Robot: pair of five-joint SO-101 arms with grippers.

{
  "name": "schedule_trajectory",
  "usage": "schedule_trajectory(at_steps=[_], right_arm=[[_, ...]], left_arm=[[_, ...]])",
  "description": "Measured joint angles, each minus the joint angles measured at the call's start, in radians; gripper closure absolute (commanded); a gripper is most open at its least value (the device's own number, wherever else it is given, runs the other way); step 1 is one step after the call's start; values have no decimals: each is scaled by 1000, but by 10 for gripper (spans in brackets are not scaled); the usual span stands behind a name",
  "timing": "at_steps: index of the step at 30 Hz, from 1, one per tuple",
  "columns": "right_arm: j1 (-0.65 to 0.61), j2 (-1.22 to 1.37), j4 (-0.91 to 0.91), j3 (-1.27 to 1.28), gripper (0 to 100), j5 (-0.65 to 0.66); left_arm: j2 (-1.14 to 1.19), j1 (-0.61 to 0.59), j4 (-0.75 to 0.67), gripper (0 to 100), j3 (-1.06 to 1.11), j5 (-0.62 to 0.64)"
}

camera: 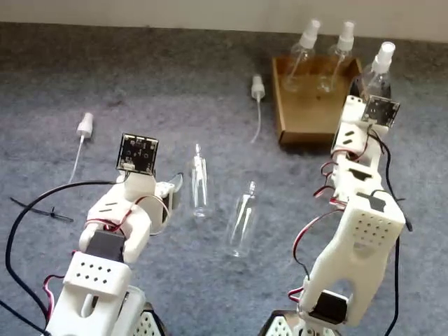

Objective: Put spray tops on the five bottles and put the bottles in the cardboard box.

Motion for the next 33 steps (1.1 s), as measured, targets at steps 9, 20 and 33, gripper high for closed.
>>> schedule_trajectory(at_steps=[9,20,33], right_arm=[[0,-57,161,-3,994,-127],[-20,-58,167,-35,994,-130],[-81,-58,167,-35,994,-130]], left_arm=[[0,0,0,818,20,0],[0,17,0,818,20,0],[0,17,-2,818,41,0]])
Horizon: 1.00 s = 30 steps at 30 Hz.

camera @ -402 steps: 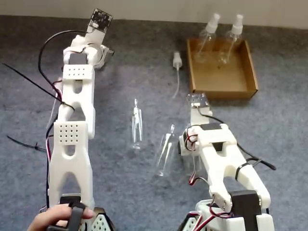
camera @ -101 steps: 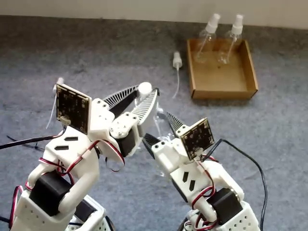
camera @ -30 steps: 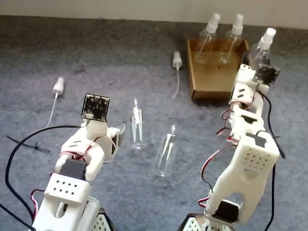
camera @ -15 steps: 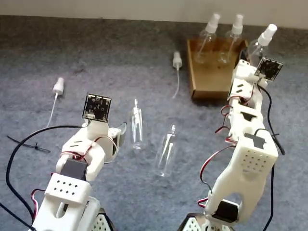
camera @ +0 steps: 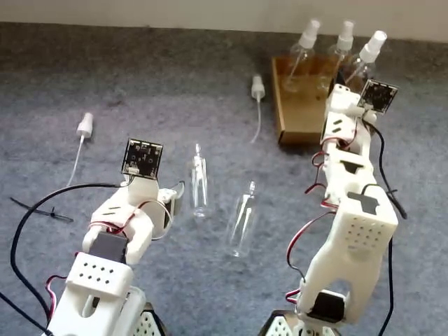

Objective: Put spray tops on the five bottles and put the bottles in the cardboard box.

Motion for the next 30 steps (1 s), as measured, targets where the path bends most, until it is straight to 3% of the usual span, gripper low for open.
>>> schedule_trajectory(at_steps=[10,17,30], right_arm=[[0,0,0,-3,992,0],[0,110,0,-178,992,98],[3,230,0,-315,992,107]], left_arm=[[0,0,0,818,0,0],[0,0,0,818,0,0],[0,0,0,818,0,0]])
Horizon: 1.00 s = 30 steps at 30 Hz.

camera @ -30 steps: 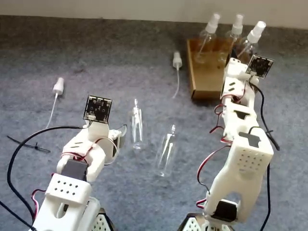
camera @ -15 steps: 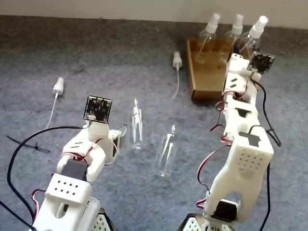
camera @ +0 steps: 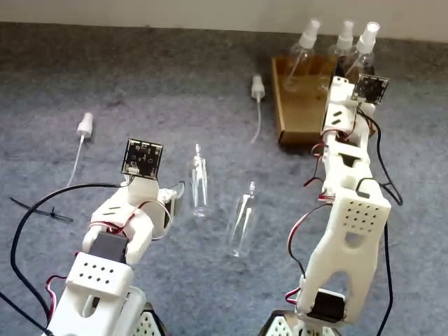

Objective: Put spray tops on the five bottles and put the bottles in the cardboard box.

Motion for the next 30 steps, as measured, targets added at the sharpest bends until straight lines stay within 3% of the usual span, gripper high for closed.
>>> schedule_trajectory(at_steps=[30], right_arm=[[21,2,0,123,925,12]], left_arm=[[0,0,0,818,0,0]])
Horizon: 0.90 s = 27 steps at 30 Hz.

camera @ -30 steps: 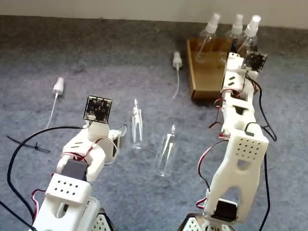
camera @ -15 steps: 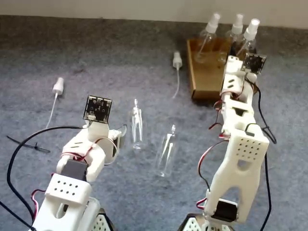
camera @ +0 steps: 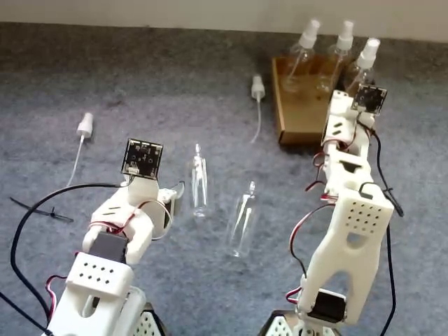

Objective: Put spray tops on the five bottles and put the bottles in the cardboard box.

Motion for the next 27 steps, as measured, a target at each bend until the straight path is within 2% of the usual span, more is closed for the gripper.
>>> schedule_trajectory(at_steps=[11,17,27], right_arm=[[0,8,0,5,924,0],[0,8,0,5,844,0],[0,8,0,5,845,0]], left_arm=[[0,0,0,818,0,0],[0,0,0,818,0,0],[0,0,0,818,0,0]])
